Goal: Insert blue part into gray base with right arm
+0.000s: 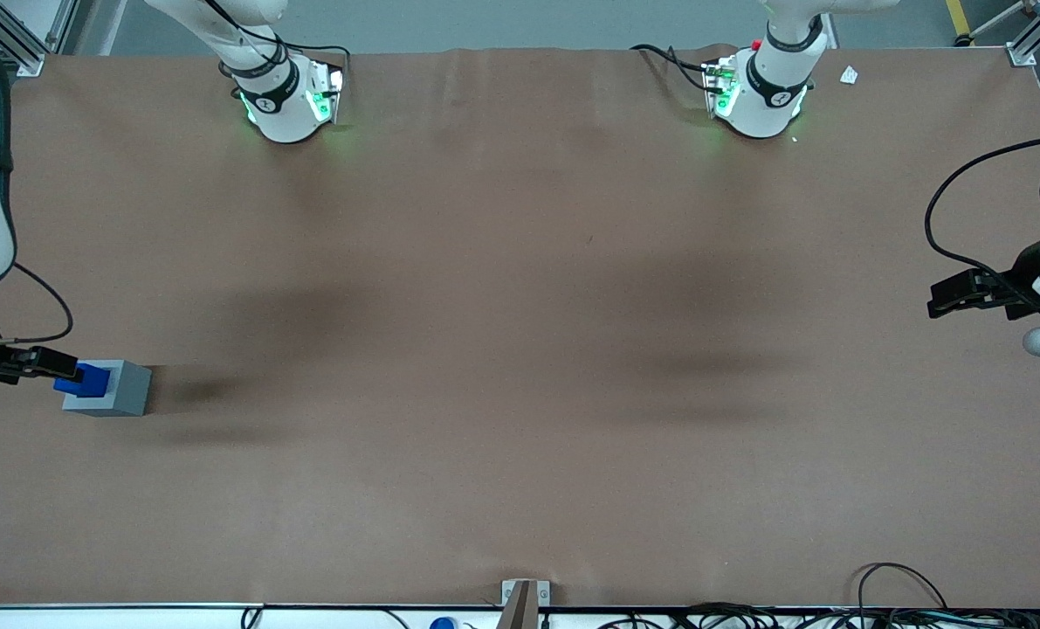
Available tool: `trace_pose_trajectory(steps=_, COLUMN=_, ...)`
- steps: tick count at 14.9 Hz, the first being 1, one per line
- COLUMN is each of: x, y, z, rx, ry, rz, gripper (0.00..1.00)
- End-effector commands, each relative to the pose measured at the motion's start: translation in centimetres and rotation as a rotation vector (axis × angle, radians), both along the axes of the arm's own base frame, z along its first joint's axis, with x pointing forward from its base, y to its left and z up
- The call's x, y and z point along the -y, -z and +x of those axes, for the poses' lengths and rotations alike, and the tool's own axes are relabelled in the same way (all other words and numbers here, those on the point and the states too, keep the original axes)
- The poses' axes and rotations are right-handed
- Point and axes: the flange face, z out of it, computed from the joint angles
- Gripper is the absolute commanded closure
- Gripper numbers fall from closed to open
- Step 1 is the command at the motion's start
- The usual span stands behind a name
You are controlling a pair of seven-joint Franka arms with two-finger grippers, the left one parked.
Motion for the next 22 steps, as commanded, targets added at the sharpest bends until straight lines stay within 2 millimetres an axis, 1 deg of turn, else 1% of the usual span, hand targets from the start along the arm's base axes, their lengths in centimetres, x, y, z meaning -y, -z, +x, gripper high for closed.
trace_pose_trajectory(steps=1, x=-5.4, y=-3.9, z=-3.8, rx=0.031, ry=0.015, rz=0.023, gripper=0.0)
trace_pose_trajectory(steps=2, x=-6.8, y=-5.0, z=-4.6, rx=0.041, ry=0.015, rz=0.026, gripper=0.0)
trace_pose_trajectory(steps=3, x=-7.8, y=-6.2, z=-5.4, rx=0.054, ry=0.011, rz=0.026, gripper=0.0)
trace_pose_trajectory(steps=6, x=-9.4, y=-9.8, z=-8.1, rx=0.054, ry=0.027, rz=0.037, gripper=0.0)
trace_pose_trajectory(steps=9, x=-9.6, y=-13.2, z=-10.6, rx=0.038, ry=0.046, rz=0.044, gripper=0.0)
trace_pose_trajectory(steps=11, x=-9.6, y=-14.8, z=-12.0, rx=0.027, ry=0.047, rz=0.046, gripper=0.0)
trace_pose_trajectory(steps=14, x=-9.2, y=-16.9, z=-13.0, rx=0.0, ry=0.05, rz=0.038, gripper=0.0)
trace_pose_trajectory(steps=15, x=-9.1, y=-17.2, z=-13.1, rx=-0.008, ry=0.051, rz=0.038, gripper=0.0)
trace_pose_trajectory(steps=18, x=-9.9, y=-17.7, z=-13.0, rx=-0.007, ry=0.035, rz=0.038, gripper=0.0)
trace_pose_trajectory(steps=22, x=-9.7, y=-18.3, z=-12.8, rx=0.011, ry=0.041, rz=0.035, gripper=0.0)
